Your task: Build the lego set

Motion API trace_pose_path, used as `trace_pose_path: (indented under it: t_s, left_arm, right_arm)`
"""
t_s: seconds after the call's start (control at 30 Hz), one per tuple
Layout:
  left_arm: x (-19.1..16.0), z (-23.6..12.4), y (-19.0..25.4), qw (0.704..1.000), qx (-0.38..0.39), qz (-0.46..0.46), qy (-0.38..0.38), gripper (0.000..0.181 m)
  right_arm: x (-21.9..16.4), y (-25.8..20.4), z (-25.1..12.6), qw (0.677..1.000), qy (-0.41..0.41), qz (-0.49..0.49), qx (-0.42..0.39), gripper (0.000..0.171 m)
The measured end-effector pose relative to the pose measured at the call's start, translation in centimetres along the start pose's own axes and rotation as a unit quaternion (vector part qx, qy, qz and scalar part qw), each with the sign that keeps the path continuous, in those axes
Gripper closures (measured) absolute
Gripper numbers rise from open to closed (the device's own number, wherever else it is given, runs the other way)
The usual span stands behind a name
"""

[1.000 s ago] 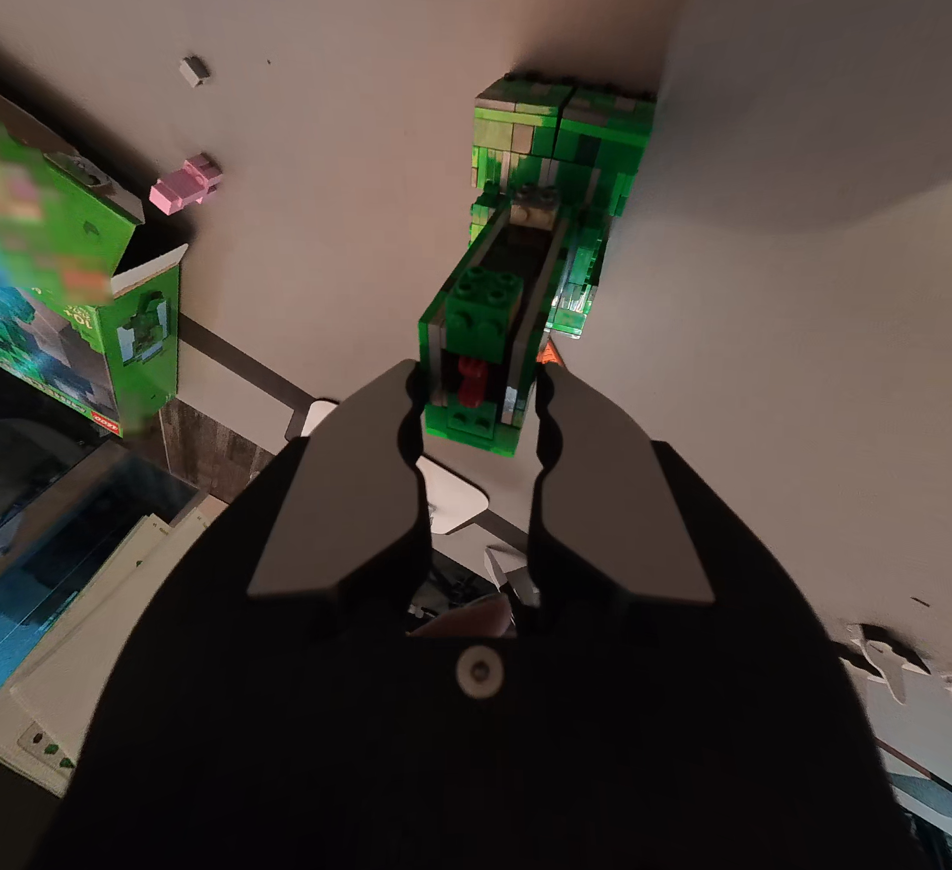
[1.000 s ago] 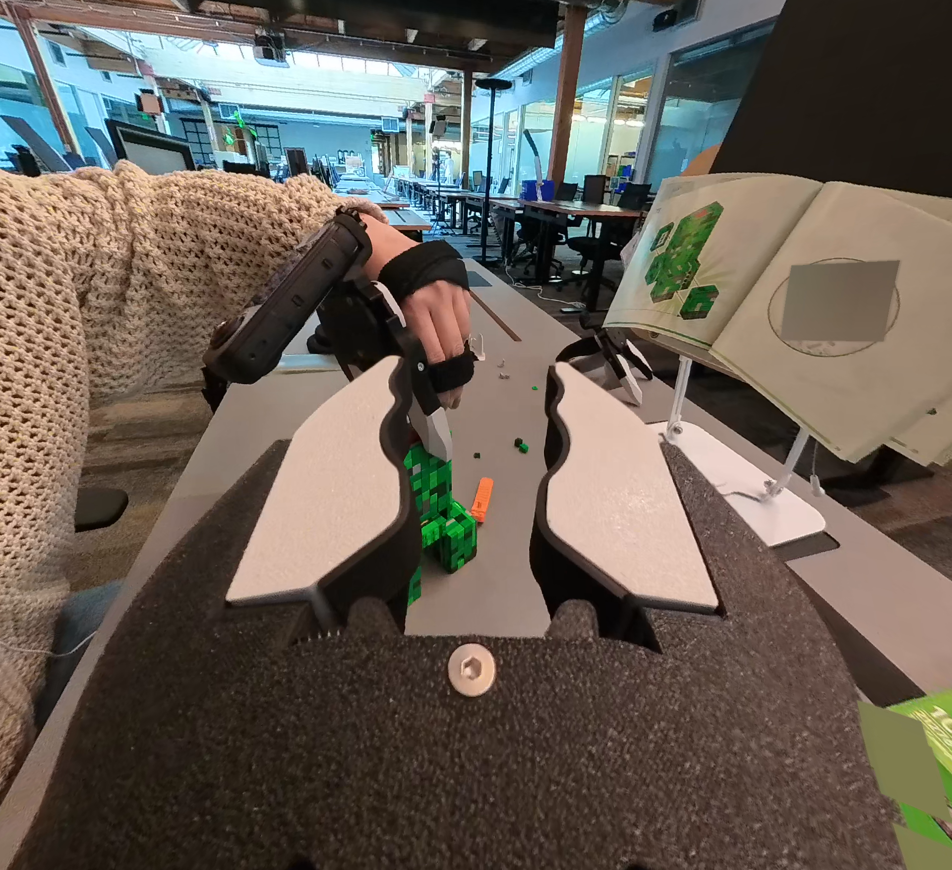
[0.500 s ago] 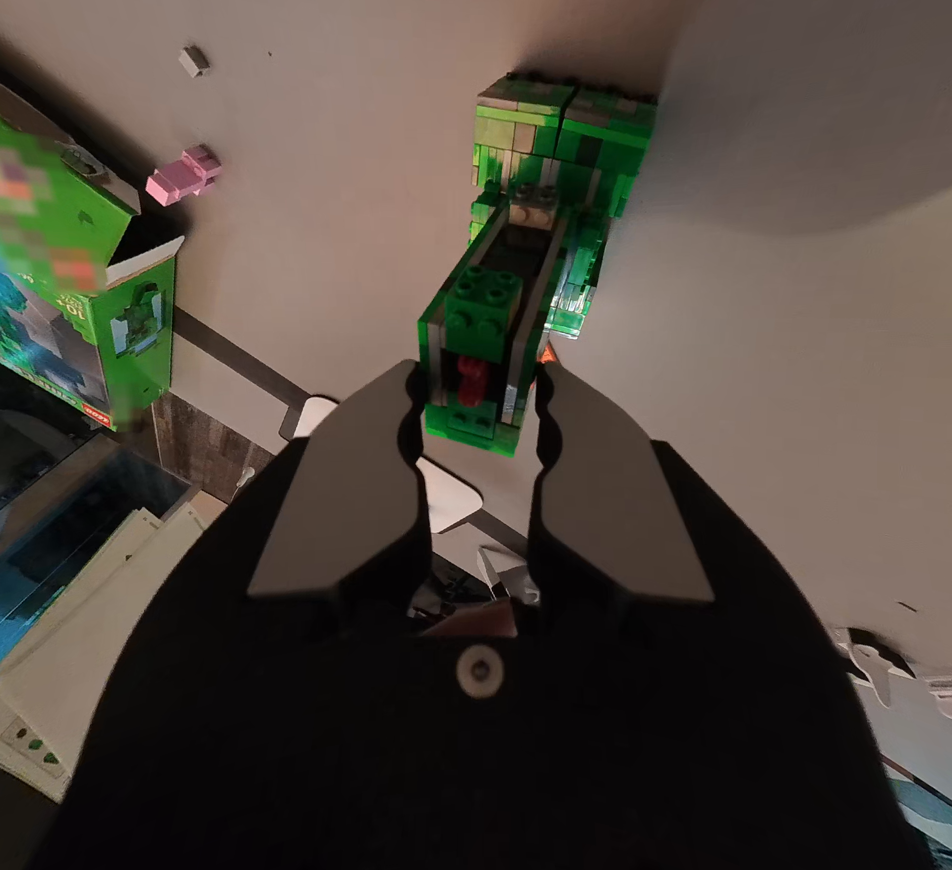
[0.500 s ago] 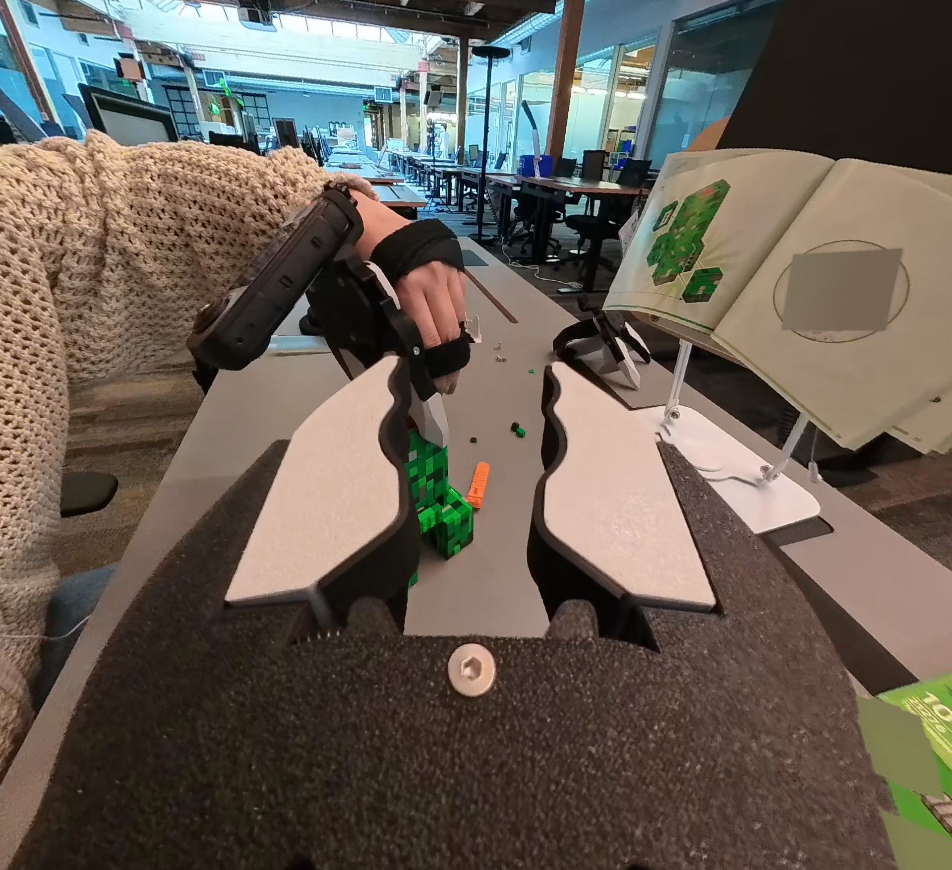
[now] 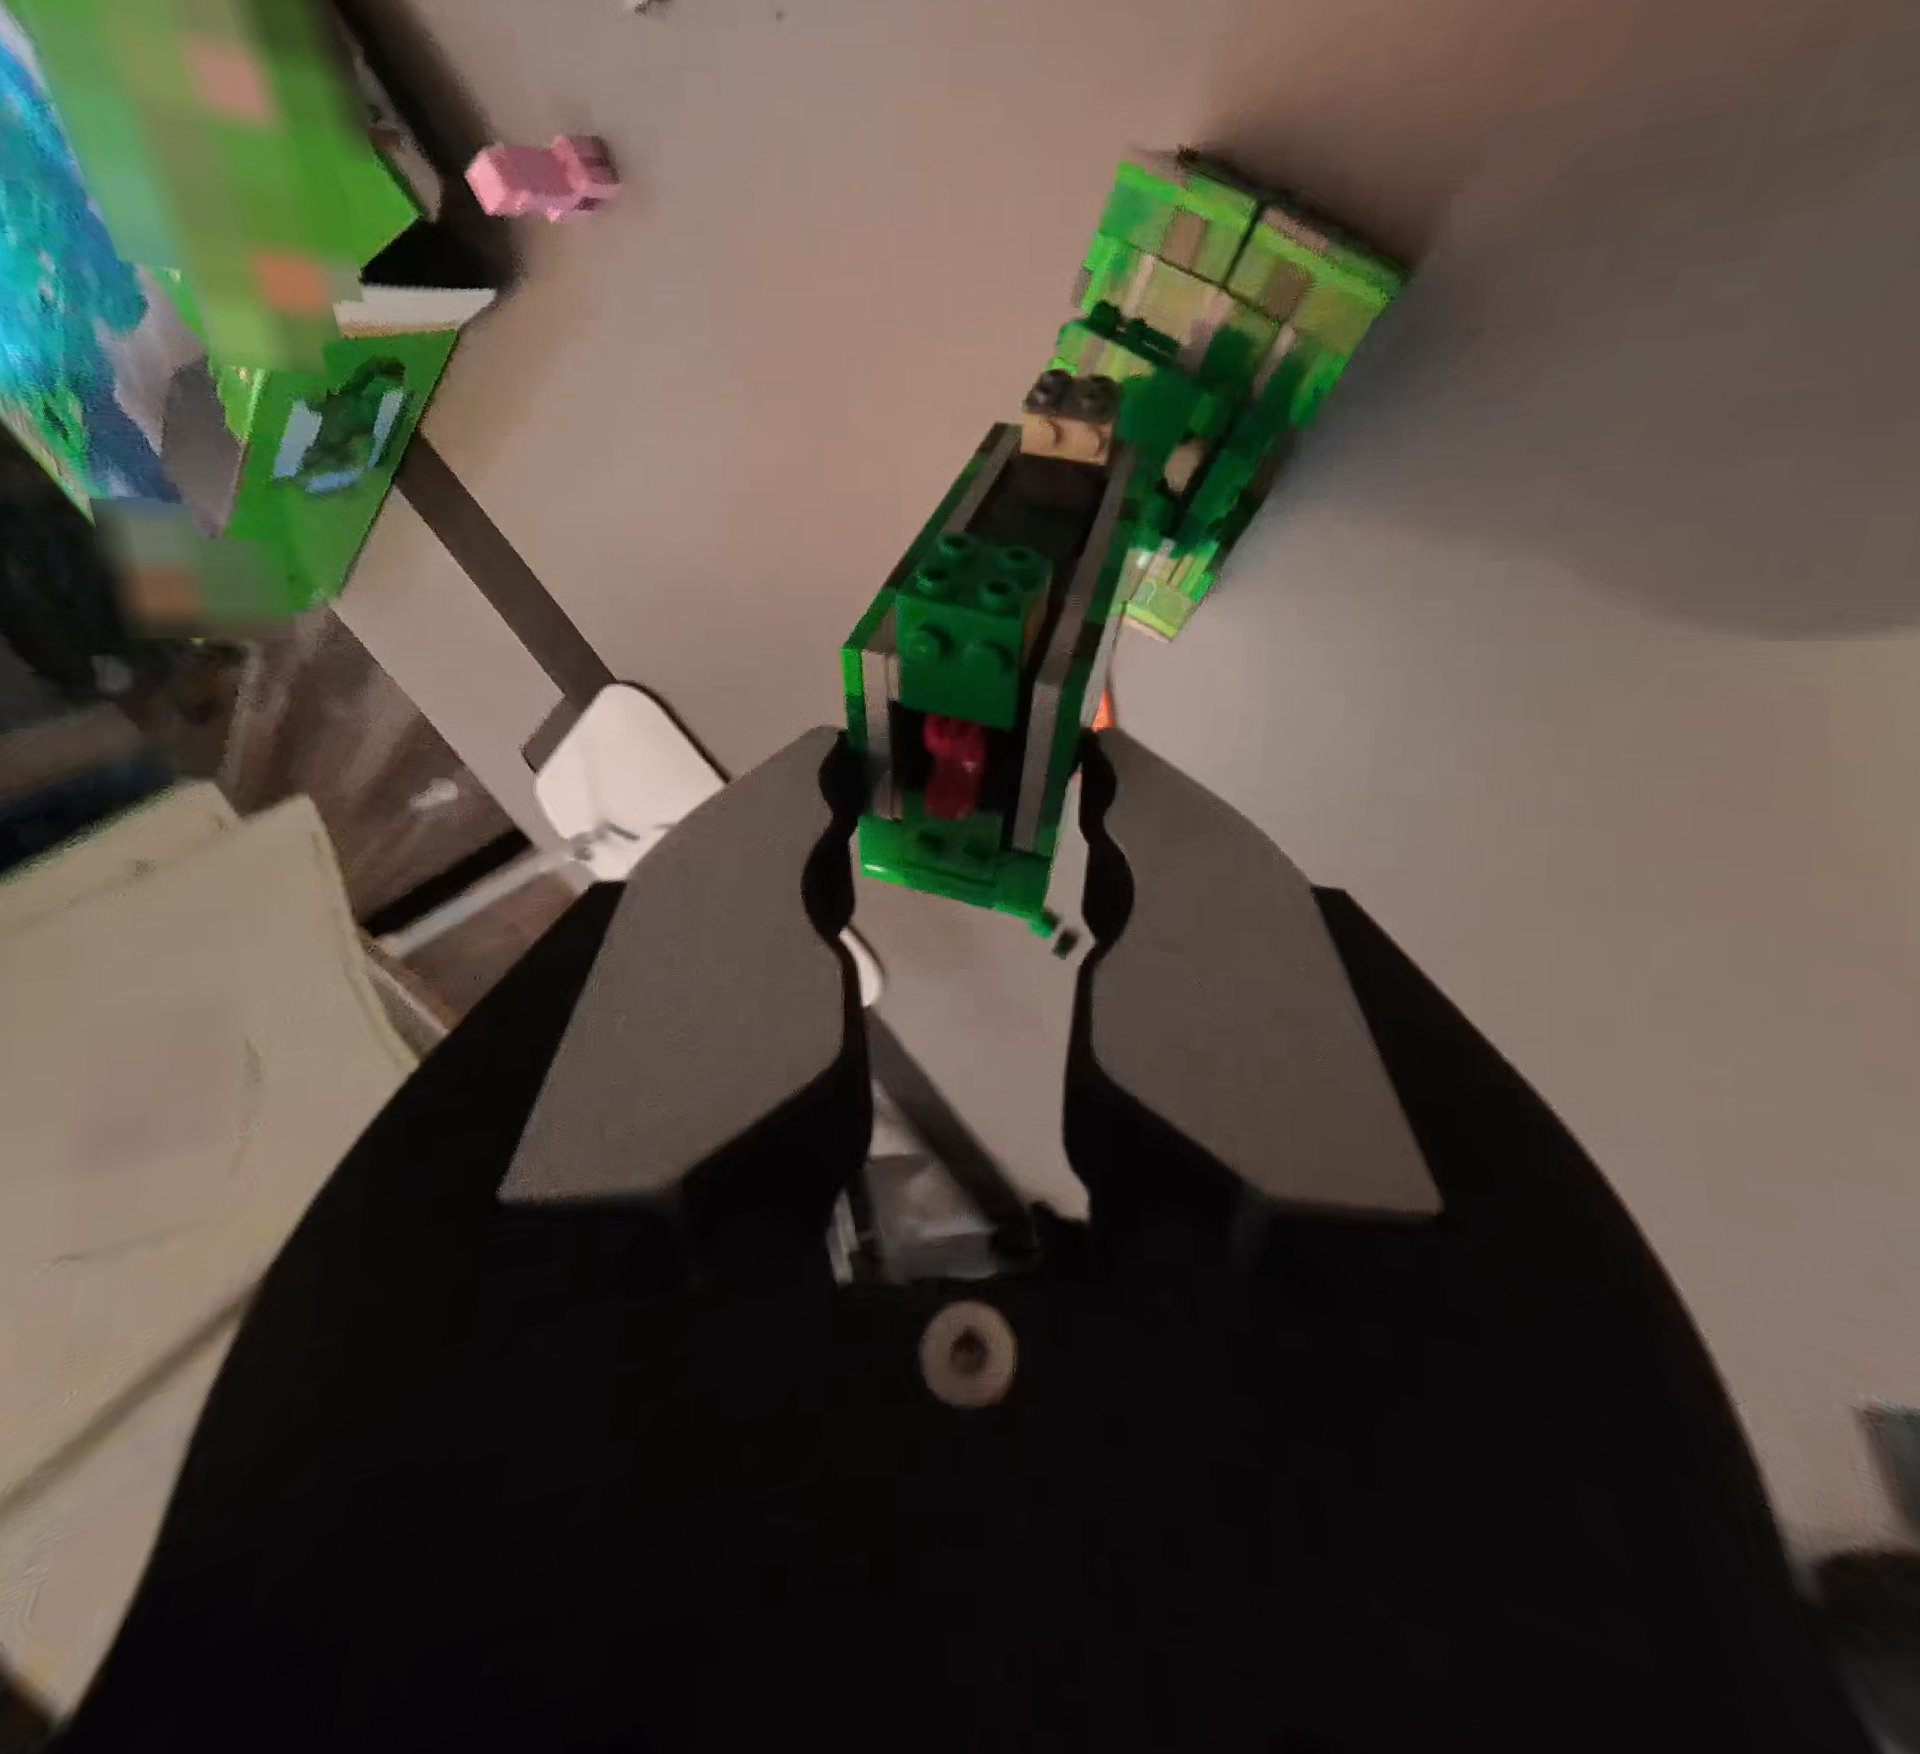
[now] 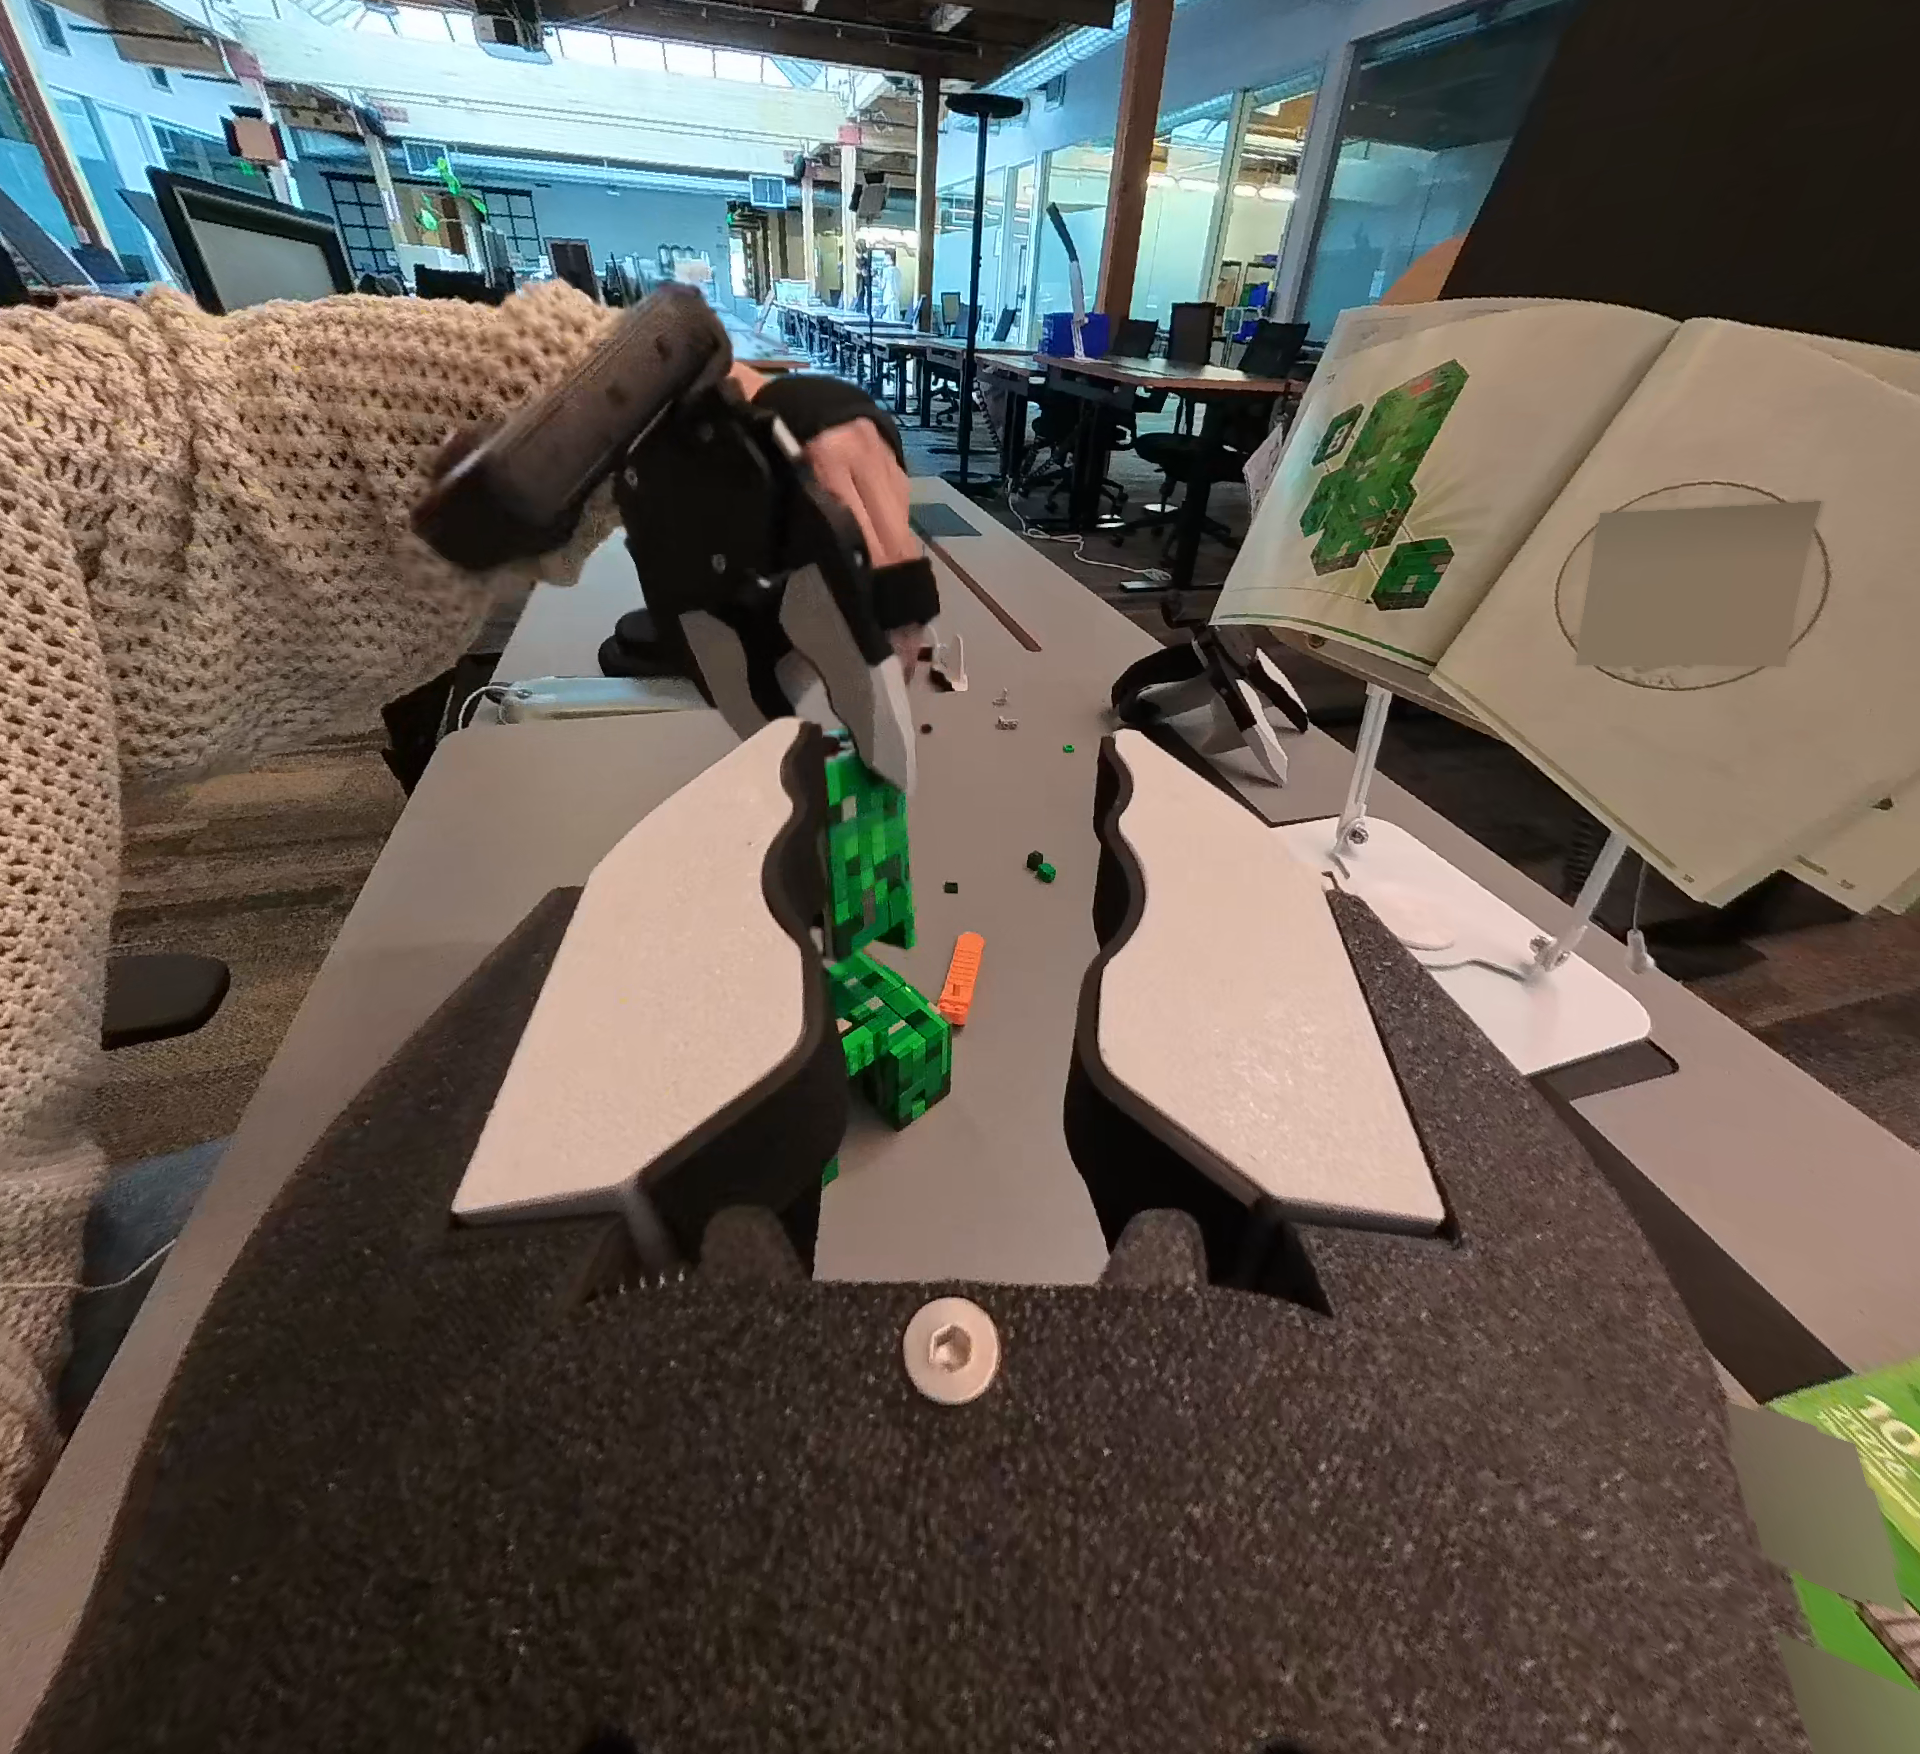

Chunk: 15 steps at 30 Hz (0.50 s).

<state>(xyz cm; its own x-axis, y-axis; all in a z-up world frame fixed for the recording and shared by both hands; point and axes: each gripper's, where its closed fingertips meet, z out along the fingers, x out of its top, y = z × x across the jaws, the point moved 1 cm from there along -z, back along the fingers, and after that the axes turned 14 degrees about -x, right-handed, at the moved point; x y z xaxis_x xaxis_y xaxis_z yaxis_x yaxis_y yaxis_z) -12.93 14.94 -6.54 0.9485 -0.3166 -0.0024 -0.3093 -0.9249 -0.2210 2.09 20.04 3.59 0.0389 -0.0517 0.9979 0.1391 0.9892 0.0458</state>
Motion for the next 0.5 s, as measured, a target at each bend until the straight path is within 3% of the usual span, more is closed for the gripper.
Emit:
trace_pose_path:
  t_s: [0.03, 0.27, 0.5]
  left_arm:
    - [-0.1, -0.5, 0.0, 0.999, 0.003, -0.028, 0.028, 0.141]
    - [-0.6, -3.2, 1.0, 0.971, -0.001, -0.157, 0.181, 0.141]
    - [0.9, -6.3, 1.6, 0.900, -0.062, -0.230, 0.364, 0.141]
  right_arm:
    - [0.0, 0.0, 0.0, 1.000, 0.000, 0.000, 0.000, 0.123]
    - [0.0, -0.1, 0.1, 1.000, -0.002, -0.003, 0.000, 0.123]
    - [0.0, -0.1, 0.2, 1.000, -0.006, -0.008, -0.003, 0.123]
